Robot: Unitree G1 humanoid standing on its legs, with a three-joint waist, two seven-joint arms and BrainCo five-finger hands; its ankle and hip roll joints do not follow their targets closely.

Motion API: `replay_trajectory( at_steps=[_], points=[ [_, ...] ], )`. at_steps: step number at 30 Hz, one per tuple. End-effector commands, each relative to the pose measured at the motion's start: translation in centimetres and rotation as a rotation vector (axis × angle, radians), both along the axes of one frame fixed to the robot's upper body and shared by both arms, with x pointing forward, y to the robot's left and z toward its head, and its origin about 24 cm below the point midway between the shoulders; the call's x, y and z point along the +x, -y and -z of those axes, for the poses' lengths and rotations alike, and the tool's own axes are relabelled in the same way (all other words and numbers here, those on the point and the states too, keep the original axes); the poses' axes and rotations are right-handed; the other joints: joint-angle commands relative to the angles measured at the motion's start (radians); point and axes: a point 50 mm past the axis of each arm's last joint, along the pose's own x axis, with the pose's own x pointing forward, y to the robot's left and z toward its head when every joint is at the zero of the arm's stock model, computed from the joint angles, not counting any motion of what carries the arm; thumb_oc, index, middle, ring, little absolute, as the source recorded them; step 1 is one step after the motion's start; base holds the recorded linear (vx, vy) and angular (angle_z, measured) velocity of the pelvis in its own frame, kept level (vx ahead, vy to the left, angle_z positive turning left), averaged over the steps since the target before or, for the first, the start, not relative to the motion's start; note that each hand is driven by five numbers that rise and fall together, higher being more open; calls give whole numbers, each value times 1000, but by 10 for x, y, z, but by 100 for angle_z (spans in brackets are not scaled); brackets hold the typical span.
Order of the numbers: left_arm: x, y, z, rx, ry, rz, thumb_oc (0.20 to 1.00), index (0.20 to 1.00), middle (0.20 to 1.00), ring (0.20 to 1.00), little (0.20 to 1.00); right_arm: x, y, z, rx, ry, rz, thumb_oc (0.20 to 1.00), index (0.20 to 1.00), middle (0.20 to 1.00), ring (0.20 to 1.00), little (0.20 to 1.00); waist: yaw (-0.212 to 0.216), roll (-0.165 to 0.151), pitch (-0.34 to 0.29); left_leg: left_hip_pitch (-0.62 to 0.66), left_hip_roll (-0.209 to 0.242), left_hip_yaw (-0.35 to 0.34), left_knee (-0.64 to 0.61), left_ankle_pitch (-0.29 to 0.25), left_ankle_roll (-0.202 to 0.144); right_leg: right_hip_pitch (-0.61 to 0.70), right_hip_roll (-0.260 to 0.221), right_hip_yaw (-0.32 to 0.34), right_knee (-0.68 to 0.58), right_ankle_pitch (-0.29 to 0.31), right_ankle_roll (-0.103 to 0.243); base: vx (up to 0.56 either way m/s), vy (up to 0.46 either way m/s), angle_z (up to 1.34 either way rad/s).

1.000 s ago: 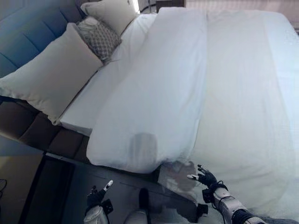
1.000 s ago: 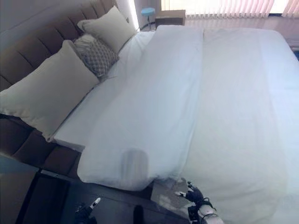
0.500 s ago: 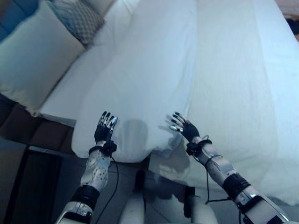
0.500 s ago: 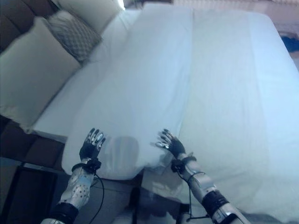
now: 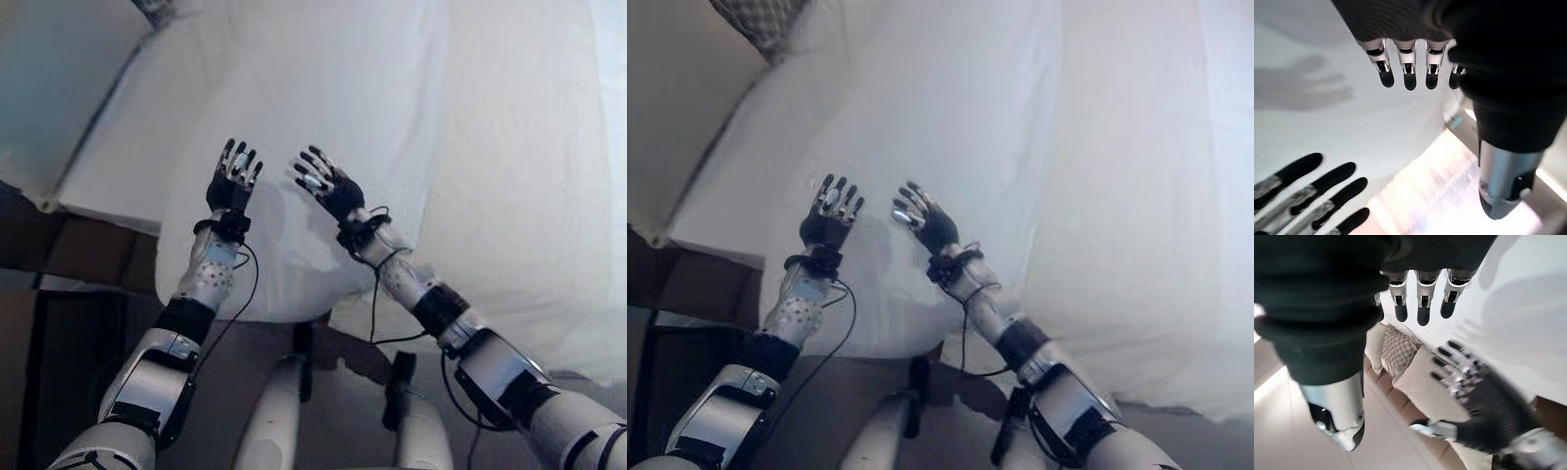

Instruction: Make the bed

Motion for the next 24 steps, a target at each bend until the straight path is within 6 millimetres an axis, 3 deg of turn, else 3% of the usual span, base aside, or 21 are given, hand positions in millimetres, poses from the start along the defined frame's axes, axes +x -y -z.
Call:
replay_trajectory(
  at_steps=[1,3,5,8,11,13,15,16,17,18,21,22,23,24],
  points=[
    [10,8,-55,-52,154,-21,1000,1000,1000,1000,1000,12,20,-37,165,43,122,1000,1000,1000,1000,1000,16,22,24,4,-15,-47,-84,37,-53,37,42,-63,-60,16,-4,-10,-12,-13],
    [16,8,-64,-38,133,-62,1000,1000,1000,1000,1000,26,35,-48,125,17,231,1000,1000,1000,1000,1000,17,25,47,-25,-16,-56,-94,55,-67,14,64,-37,-71,33,-5,2,-32,-4],
    [18,3,-67,-29,124,-104,1000,1000,1000,1000,1000,33,44,-46,96,-20,308,1000,1000,1000,1000,1000,24,24,54,-39,-11,-53,-97,55,-73,2,60,-52,-80,43,-1,6,-26,10],
    [24,11,-78,25,105,-138,1000,1000,1000,1000,1000,43,61,-55,53,-49,431,1000,1000,1000,1000,1000,23,32,72,-107,-7,-63,-87,65,-85,-52,60,-65,-72,45,-3,11,-60,-2],
    [25,22,-90,72,132,-151,1000,1000,1000,1000,1000,50,85,-56,-101,-55,554,1000,1000,1000,1000,1000,17,50,72,-202,-11,-74,-72,69,-95,-150,53,-82,-31,31,-5,5,-19,21],
    [21,32,-99,90,177,-146,1000,1000,1000,1000,1000,54,105,-62,-277,-32,655,1000,1000,1000,1000,1000,18,77,72,-305,-18,-83,-36,64,-94,-268,37,-86,54,2,-12,15,5,25],
    [19,36,-102,85,200,-142,1000,1000,1000,1000,1000,55,114,-62,-297,-40,692,1000,1000,1000,1000,1000,19,91,72,-348,-25,-87,-19,64,-93,-320,30,-83,101,-16,-16,18,18,16],
    [12,44,-109,77,254,-120,1000,1000,1000,1000,1000,55,137,-59,-341,-73,785,1000,1000,1000,1000,1000,18,118,72,-418,-35,-95,0,62,-89,-407,24,-73,170,-41,-18,19,16,19],
    [12,45,-110,77,256,-120,1000,1000,1000,1000,1000,55,138,-60,-341,-71,786,1000,1000,1000,1000,1000,18,118,72,-424,-36,-95,4,61,-89,-415,22,-72,179,-45,-18,39,55,33],
    [6,50,-115,71,298,-104,1000,1000,1000,1000,1000,53,155,-52,-339,-110,850,1000,1000,1000,1000,1000,16,138,72,-471,-42,-98,16,63,-88,-471,15,-70,221,-62,-20,14,41,32],
    [4,45,-116,64,305,-118,1000,1000,1000,1000,1000,51,167,-37,-341,-163,896,1000,1000,1000,1000,1000,7,142,72,-514,-44,-96,38,60,-85,-520,11,-59,252,-72,-25,24,39,32],
    [4,36,-110,50,285,-143,1000,1000,1000,1000,1000,49,174,-14,-381,-226,906,1000,1000,1000,1000,1000,1,141,72,-535,-43,-93,43,58,-83,-546,9,-55,255,-71,-27,19,31,11],
    [4,36,-110,50,285,-143,1000,1000,1000,1000,1000,48,174,-14,-382,-226,905,1000,1000,1000,1000,1000,1,140,72,-535,-43,-92,43,58,-83,-547,9,-53,256,-71,-27,42,44,3],
    [5,28,-105,35,262,-168,1000,1000,1000,1000,1000,45,177,7,-454,-265,891,1000,1000,1000,1000,1000,-2,142,72,-544,-43,-90,38,59,-78,-558,10,-45,253,-71,-28,21,14,-6]
  ],
)
